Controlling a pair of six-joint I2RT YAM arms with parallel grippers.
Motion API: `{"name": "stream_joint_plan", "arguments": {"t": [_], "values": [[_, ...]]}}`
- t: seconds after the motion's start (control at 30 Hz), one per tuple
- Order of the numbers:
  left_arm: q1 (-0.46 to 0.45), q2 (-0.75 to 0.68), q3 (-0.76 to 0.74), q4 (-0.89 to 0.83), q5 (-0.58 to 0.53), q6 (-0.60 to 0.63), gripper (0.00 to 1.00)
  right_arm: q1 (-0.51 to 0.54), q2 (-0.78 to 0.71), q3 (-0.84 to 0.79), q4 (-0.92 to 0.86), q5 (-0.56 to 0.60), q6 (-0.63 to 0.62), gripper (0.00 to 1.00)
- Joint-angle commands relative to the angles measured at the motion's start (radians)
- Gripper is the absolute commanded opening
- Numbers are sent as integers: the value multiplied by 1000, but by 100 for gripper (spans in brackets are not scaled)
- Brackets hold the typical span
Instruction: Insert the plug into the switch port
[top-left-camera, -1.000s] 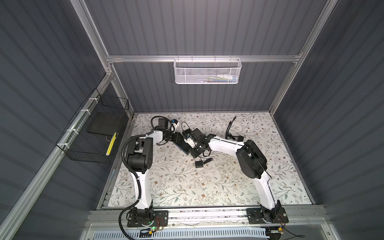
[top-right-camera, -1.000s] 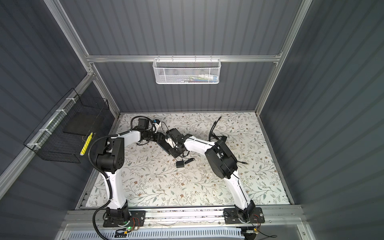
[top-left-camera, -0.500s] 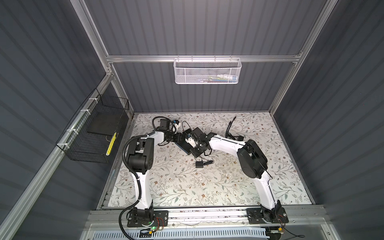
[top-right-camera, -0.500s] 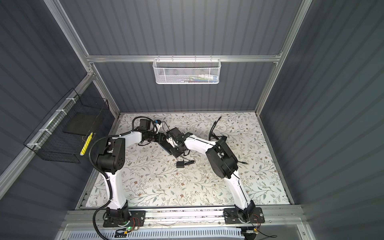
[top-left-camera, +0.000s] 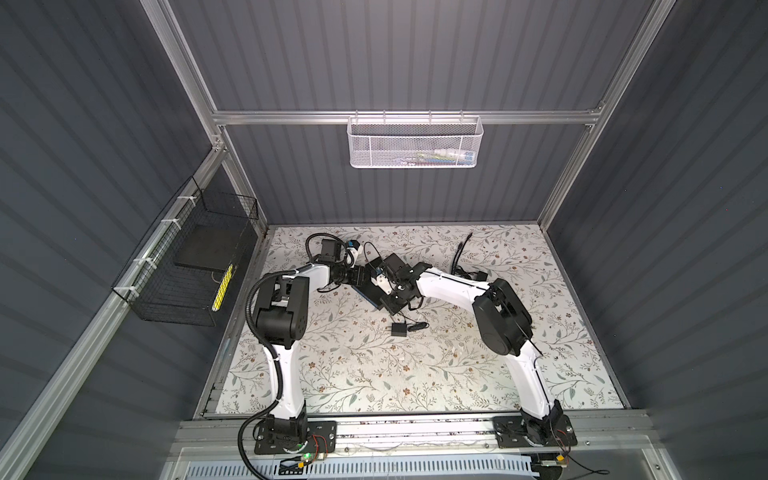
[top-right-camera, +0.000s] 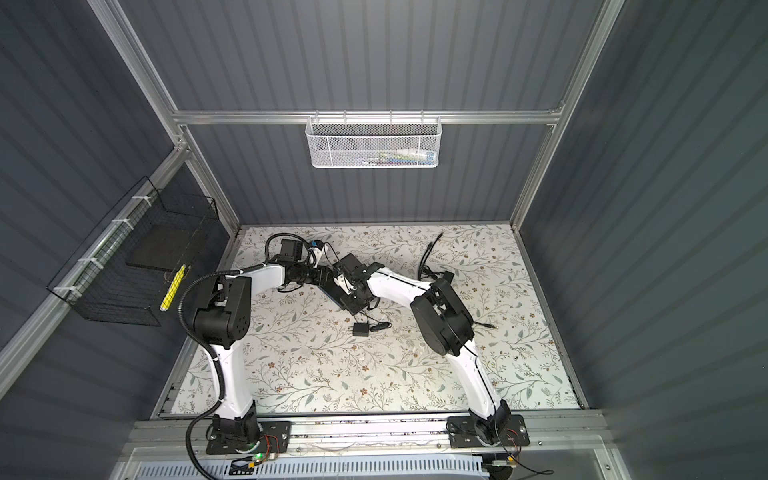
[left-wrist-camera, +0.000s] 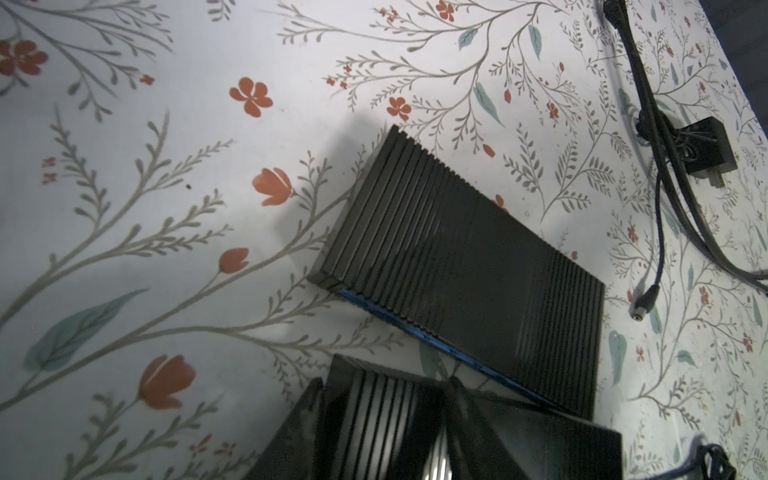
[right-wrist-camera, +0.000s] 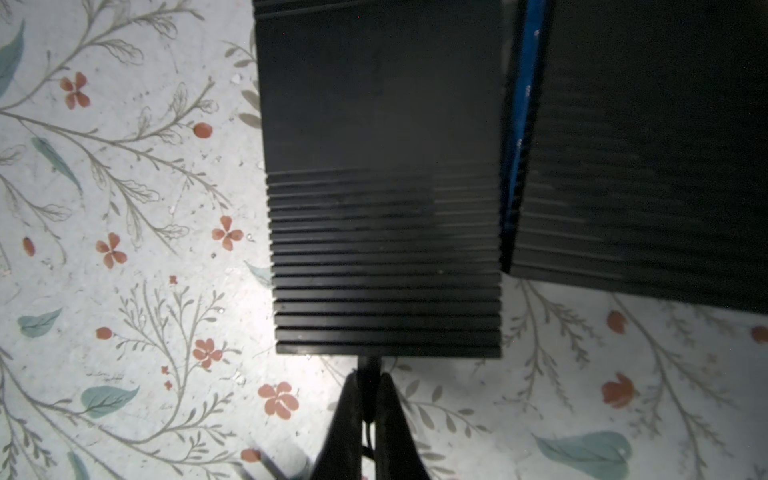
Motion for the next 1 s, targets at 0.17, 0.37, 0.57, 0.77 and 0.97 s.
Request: {"name": "stream_joint_plan", "arguments": {"t": [0.17, 0.37, 0.57, 0.77, 0.97], "values": [[-107, 14, -74, -161, 126, -42, 46, -17, 2, 83, 272, 21, 16, 8], [-117, 10, -92, -151, 122, -44, 46, -19, -7, 85, 281, 24, 28, 8], [-120, 6, -102, -143, 119, -44, 46, -21, -3, 99, 276, 21, 26, 8], [-122, 0, -112, -137, 122, -46, 46, -25, 1, 105, 276, 27, 22, 8], [-127, -2, -118, -135, 121, -43, 45, -35, 6, 131, 254, 29, -13, 8]]}}
